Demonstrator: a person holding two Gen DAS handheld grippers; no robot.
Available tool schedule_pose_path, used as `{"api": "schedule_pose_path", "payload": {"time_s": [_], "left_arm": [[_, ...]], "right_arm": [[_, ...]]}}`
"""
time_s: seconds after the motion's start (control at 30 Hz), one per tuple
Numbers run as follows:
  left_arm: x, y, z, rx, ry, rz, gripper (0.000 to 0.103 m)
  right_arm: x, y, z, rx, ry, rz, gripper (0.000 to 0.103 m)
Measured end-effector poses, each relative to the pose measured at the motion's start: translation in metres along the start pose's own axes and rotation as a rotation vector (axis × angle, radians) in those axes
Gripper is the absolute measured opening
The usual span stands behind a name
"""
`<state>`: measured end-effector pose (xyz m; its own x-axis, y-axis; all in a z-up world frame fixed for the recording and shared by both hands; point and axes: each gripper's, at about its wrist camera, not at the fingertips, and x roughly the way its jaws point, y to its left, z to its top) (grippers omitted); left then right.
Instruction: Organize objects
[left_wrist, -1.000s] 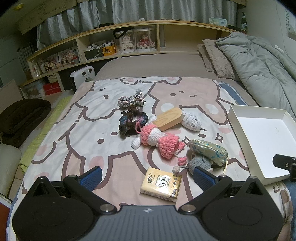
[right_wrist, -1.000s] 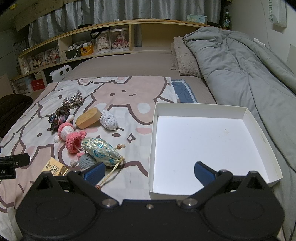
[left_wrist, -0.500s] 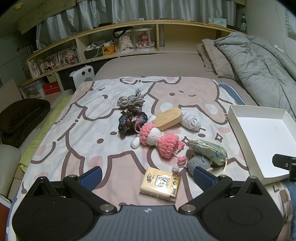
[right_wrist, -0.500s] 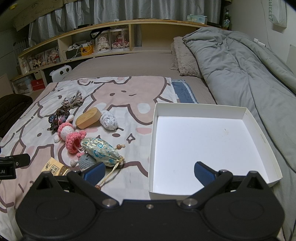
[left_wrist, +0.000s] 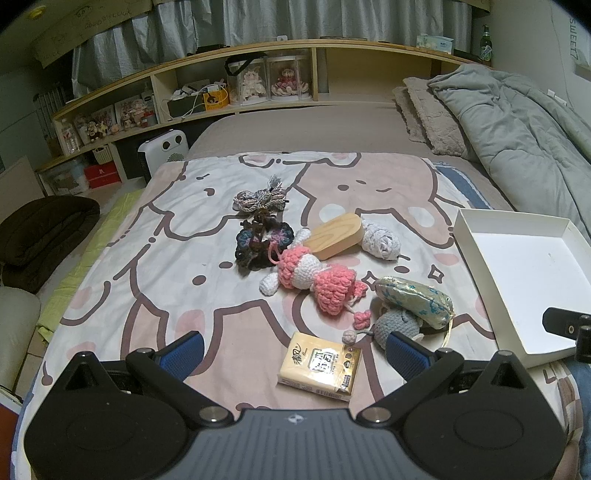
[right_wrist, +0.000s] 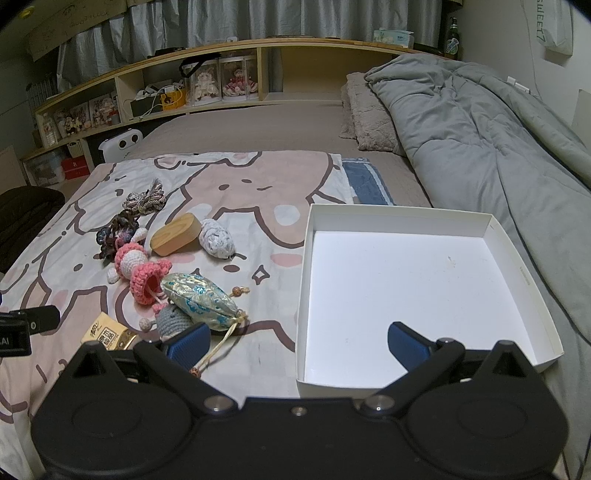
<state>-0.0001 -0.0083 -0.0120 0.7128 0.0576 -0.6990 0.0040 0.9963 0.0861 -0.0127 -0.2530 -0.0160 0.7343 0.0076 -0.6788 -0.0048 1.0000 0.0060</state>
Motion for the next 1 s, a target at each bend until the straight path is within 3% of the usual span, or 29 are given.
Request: {"api": "schedule_pose_path", "payload": {"time_s": [0.43,0.57,1.0], "left_arm": [[0.001,0.000,0.000,-0.002,0.003,-0.003,0.103],[0.008,-0.004,-0.001,-0.010,0.040,0.012,0.103],[0.038,-0.004,0.006,0.021,0.084,0.017,0.103]], "right_arm": [[0.000,0.000,0.000,0.003,0.000,-0.001,0.103],[0.002,-0.001,0.000,0.006,0.000,-0.002,0.103],[0.018,0.008,0.011,-0.009,-0.052,0.072,0.098]]}}
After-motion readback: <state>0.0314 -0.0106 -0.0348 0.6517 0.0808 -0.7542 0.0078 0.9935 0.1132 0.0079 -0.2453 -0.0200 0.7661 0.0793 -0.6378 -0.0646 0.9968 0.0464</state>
